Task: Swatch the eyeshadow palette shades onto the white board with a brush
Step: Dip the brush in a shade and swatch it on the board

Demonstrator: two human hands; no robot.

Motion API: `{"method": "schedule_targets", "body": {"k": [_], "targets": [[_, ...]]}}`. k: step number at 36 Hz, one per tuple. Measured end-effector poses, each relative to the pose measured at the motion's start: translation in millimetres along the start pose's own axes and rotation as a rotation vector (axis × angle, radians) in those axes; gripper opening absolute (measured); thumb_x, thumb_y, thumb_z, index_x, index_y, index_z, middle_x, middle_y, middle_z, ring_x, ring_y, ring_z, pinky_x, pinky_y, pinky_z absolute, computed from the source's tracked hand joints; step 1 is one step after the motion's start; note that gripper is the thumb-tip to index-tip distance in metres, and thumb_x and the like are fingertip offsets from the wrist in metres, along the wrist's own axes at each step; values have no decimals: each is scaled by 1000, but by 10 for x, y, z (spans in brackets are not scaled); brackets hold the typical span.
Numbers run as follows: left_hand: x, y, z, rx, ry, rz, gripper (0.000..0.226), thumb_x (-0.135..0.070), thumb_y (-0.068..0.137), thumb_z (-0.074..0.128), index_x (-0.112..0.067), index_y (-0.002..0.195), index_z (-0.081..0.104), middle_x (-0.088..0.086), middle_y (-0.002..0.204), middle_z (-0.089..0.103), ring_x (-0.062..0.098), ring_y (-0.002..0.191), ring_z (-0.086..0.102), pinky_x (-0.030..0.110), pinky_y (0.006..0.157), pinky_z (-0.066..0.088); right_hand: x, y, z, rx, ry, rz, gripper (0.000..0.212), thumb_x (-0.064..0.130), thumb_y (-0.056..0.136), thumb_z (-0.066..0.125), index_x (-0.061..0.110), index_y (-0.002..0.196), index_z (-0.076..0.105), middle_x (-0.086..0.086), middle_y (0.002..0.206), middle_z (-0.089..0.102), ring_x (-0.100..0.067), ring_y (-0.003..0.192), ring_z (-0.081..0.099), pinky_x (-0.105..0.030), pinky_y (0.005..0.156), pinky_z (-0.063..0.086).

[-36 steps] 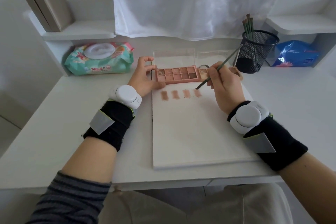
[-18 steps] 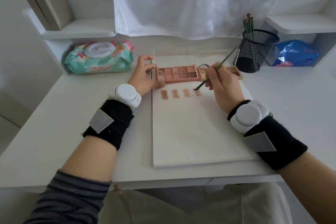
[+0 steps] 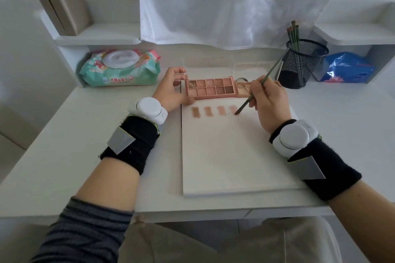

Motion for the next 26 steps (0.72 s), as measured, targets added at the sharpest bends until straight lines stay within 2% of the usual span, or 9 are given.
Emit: {"method": "schedule_targets", "body": {"k": [3, 5, 8, 12, 17, 22, 26], "targets": [[-34, -6, 18, 20, -15, 32, 90, -9, 48, 77, -11, 128, 37, 2, 117, 49, 14, 109, 44, 8, 84, 36, 47, 6, -115, -102, 86, -1, 21, 30, 92, 42, 31, 72, 47, 7, 58, 53, -11, 57, 49, -34, 67, 42], [-43, -5, 10, 25, -18, 38, 89, -2, 50, 80, -11, 127, 37, 1, 115, 48, 13, 105, 44, 3, 79, 36, 118, 33, -191, -156, 155, -20, 17, 27, 90, 43, 30, 76, 50, 5, 62, 55, -12, 58, 52, -32, 64, 45], [-28, 23, -1, 22, -13, 64, 82, 9, 56, 80, -18, 120, 38, 3, 115, 49, 16, 108, 45, 8, 83, 37, 200, 95, -207, -136, 183, -36, 15, 20, 91, 46, 25, 80, 54, 2, 65, 57, -9, 59, 55, -28, 64, 47], [-41, 18, 11, 25, -35, 72, 82, -11, 43, 75, -23, 115, 39, 1, 115, 49, 13, 104, 46, 4, 78, 38, 256, 173, -39, -37, 147, -8, 16, 17, 92, 52, 24, 78, 57, 5, 65, 61, -11, 61, 57, -33, 66, 49], [-17, 36, 0, 19, -13, 79, 82, -15, 43, 75, -25, 116, 39, 1, 115, 51, 17, 112, 48, 11, 83, 37, 370, 124, 422, 130, 77, 16, 20, 15, 90, 57, 29, 76, 58, 6, 70, 66, -24, 73, 65, -47, 78, 53], [-3, 49, 1, 11, 6, 84, 82, -16, 43, 76, -26, 116, 40, 2, 117, 52, 21, 117, 49, 17, 90, 39, 505, 79, 675, 165, -23, -55, 10, 18, 91, 56, 20, 83, 62, -2, 73, 68, -20, 74, 65, -42, 78, 51], [-5, 42, -7, 4, -3, 87, 81, -15, 43, 75, -25, 116, 40, 1, 116, 52, 22, 117, 49, 18, 90, 40, 493, 80, 711, 151, -61, -98, 11, 18, 92, 56, 14, 87, 65, -8, 74, 69, -21, 73, 64, -41, 75, 49]]}}
Point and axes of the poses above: each hand's wrist, its own y-axis towards the middle knuckle, its own z-axis out of the palm, x = y × z, the point moved 8 cm from there along y, towards the middle knuckle
